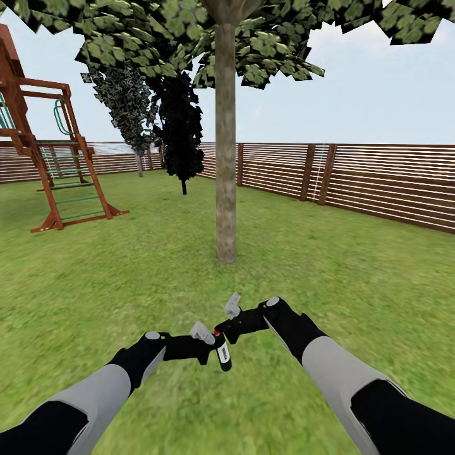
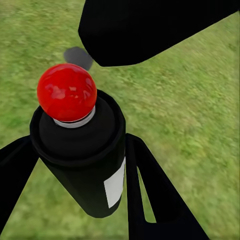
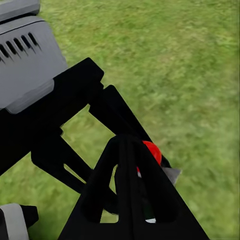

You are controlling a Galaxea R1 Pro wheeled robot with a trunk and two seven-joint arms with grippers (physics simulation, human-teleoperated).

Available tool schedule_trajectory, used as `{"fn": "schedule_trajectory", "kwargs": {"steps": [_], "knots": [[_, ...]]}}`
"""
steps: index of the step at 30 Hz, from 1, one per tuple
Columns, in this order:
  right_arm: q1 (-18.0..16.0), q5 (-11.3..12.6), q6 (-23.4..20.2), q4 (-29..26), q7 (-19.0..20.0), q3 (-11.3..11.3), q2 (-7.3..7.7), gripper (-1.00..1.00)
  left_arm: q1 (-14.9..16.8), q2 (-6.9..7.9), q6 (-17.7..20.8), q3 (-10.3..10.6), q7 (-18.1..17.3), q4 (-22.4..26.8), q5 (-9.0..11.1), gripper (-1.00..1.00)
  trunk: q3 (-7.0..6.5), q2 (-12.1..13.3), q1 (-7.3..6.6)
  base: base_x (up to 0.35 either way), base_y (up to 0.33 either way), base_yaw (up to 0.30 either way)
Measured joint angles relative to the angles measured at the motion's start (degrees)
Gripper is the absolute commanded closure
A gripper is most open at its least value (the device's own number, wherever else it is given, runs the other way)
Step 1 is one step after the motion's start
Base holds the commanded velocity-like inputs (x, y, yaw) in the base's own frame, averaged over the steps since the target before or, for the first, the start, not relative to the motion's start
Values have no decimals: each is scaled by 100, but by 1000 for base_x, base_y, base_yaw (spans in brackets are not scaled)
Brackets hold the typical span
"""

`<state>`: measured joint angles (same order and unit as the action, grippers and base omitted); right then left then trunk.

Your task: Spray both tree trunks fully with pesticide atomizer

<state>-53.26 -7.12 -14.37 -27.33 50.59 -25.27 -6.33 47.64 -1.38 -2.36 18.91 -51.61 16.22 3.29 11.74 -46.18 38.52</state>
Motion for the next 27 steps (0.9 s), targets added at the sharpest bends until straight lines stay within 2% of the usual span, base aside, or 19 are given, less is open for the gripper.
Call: {"fn": "schedule_trajectory", "kwargs": {"steps": [5, 19, 23, 26, 27], "knots": [[0, -1, 0, 77, -189, -4, 0, 100, 0, -2, -2, 0, -1, 3, 0, 100, 0, 0, 0, 0, 0, 0], [-4, -5, 2, 101, -231, 13, -16, 100, 0, -2, 0, 1, -1, 3, 0, 100, 0, 0, 0, 0, 0, 0], [-17, -1, -9, 89, -613, 34, 2, 100, 0, -2, 1, 1, -1, 3, -1, 100, 0, 0, 0, 0, 0, 0], [-30, -1, -17, 62, -746, 46, 20, 100, 0, -2, 1, 0, -1, 2, 0, 100, 0, 0, 0, 0, 0, 0], [-33, -1, -21, 58, -912, 47, 27, 100, 0, -2, 1, -4, -1, 3, 0, 100, 0, 0, 0, 0, 0, 0]]}}
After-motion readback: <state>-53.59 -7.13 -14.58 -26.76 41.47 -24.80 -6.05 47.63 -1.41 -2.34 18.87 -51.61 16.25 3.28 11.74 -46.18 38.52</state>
